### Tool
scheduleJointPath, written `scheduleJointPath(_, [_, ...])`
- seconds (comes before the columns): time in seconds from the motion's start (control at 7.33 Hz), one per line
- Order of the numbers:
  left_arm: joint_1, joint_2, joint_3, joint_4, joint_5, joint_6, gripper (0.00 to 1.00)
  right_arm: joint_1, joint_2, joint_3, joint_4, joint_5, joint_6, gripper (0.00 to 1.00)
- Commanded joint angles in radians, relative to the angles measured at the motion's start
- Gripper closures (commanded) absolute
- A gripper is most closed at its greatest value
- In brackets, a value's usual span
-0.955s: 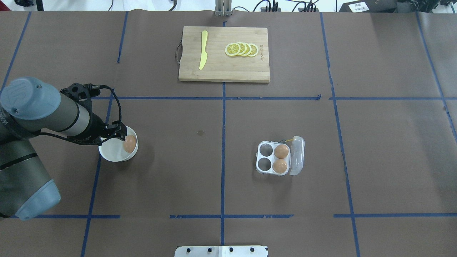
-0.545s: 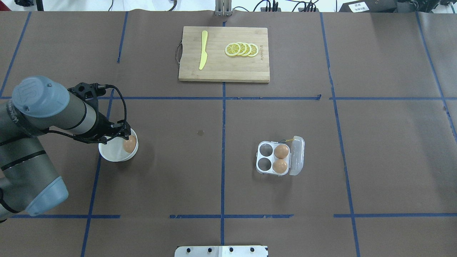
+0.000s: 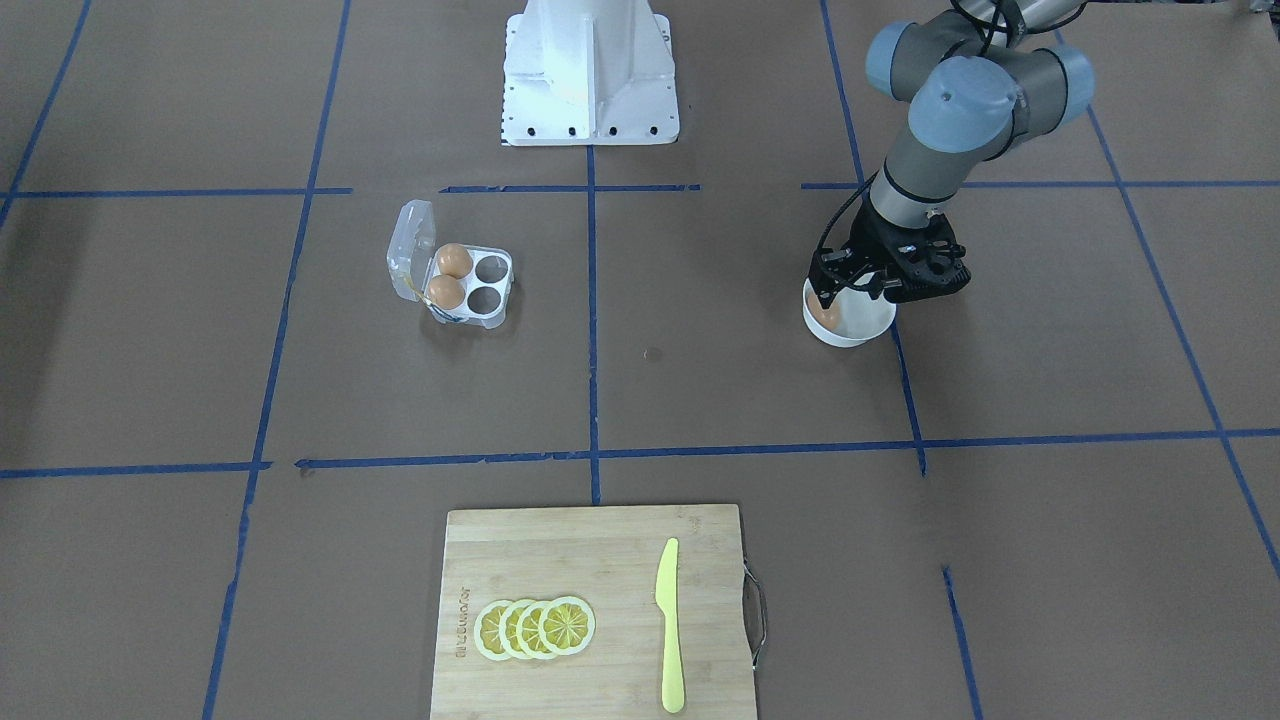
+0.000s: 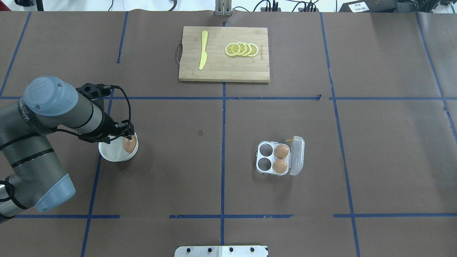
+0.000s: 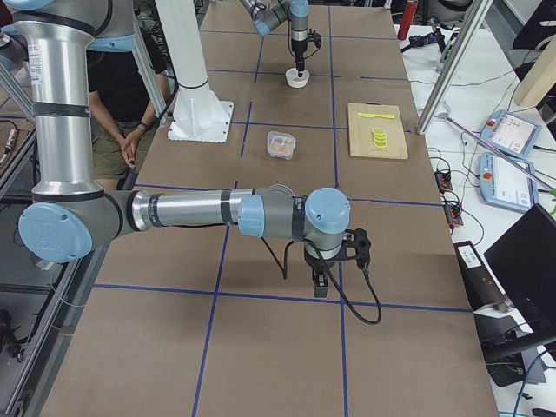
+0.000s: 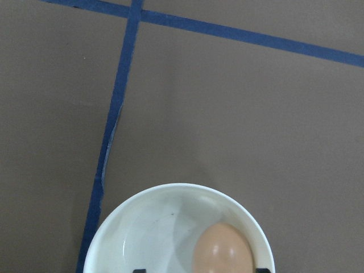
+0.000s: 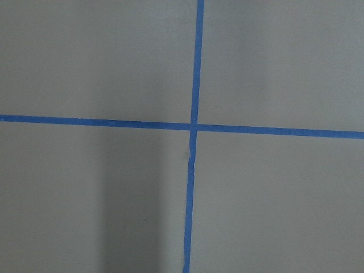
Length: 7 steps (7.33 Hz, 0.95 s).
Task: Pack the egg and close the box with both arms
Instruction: 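Close the left gripper around the brown egg inside the bowl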
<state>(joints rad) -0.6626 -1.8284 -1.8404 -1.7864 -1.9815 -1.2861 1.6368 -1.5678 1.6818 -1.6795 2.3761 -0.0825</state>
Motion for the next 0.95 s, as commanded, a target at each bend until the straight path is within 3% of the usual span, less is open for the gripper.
scheduleJointPath(0.0, [0.011, -0.014, 0.021, -0.001, 0.001, 0.001, 0.29, 0.0, 0.0, -0.001, 0.0, 0.0, 0.0, 0.0])
scheduleJointPath(0.82, [0.047, -0.017, 0.046, -0.001, 0.001, -0.001, 0.29, 0.0, 0.0, 0.001, 0.0, 0.0, 0.001, 0.0])
